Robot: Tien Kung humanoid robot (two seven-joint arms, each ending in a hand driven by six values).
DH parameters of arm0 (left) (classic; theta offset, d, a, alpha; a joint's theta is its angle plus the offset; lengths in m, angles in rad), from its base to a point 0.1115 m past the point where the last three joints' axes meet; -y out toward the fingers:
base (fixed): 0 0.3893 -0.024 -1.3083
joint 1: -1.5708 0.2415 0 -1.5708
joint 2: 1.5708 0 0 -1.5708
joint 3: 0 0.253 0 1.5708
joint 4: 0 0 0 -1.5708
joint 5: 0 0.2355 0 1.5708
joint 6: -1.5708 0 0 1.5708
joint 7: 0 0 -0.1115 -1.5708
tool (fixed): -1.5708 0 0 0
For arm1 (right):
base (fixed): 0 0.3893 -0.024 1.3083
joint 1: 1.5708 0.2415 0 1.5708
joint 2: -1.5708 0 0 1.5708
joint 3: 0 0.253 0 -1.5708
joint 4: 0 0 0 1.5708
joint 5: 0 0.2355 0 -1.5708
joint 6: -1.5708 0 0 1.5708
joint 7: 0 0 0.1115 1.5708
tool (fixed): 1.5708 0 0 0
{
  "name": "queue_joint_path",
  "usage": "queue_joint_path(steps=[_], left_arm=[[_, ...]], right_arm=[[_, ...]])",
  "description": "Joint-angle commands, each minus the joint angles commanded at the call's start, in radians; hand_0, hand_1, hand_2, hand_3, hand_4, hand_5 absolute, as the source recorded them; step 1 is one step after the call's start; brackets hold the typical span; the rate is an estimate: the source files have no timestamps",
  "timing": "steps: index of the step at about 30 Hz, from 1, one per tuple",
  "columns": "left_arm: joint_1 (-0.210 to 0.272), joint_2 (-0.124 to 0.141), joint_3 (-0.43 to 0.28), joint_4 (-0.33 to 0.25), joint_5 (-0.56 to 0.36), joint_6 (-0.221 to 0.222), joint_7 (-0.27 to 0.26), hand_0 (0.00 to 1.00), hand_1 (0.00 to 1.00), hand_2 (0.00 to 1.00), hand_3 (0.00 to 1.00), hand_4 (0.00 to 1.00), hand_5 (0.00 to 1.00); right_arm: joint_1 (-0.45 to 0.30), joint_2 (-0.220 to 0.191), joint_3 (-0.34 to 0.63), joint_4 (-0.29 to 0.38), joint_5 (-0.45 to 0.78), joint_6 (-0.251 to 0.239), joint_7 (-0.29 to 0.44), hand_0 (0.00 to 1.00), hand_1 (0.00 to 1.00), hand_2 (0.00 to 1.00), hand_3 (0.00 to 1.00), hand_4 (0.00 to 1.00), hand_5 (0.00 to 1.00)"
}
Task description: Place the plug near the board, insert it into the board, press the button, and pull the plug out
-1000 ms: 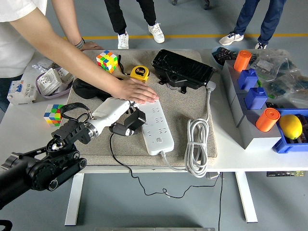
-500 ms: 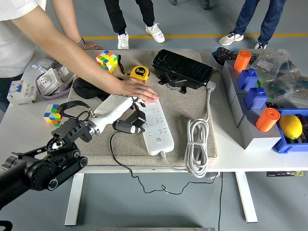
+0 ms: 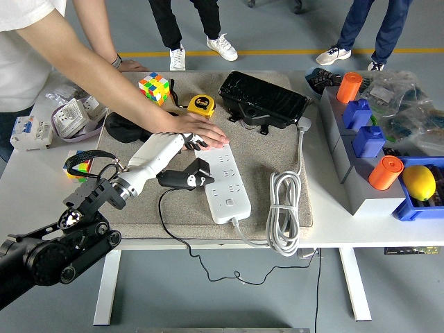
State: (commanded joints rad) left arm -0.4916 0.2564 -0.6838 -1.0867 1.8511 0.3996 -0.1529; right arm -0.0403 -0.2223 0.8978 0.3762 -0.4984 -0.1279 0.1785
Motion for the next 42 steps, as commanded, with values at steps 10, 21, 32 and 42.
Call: queue_joint_path(steps=[10, 21, 32, 42], left_arm=[[0.068, 0.017, -0.008, -0.027, 0.029, 0.016, 0.02, 0.632, 0.735, 0.738, 0.734, 0.981, 0.846], [0.067, 0.018, 0.008, -0.023, 0.03, 0.01, 0.026, 0.639, 0.738, 0.742, 0.734, 0.974, 0.849], [0.06, 0.013, 0.028, -0.034, 0.026, 0.004, 0.025, 0.626, 0.732, 0.731, 0.724, 0.969, 0.842], [0.048, 0.01, 0.046, -0.047, 0.023, -0.002, 0.024, 0.615, 0.726, 0.725, 0.719, 0.97, 0.836]], right_arm=[[-0.002, 0.002, 0.001, -0.001, 0.001, -0.001, 0.004, 0.605, 0.59, 0.549, 0.545, 0.808, 0.276], [-0.001, 0.001, 0.0, -0.001, 0.003, -0.002, 0.009, 0.607, 0.59, 0.548, 0.543, 0.806, 0.274], [-0.002, 0.002, 0.0, -0.001, 0.003, -0.003, 0.011, 0.607, 0.589, 0.548, 0.544, 0.805, 0.27], [-0.002, 0.002, -0.001, -0.001, 0.004, -0.003, 0.012, 0.606, 0.589, 0.546, 0.543, 0.806, 0.265]])
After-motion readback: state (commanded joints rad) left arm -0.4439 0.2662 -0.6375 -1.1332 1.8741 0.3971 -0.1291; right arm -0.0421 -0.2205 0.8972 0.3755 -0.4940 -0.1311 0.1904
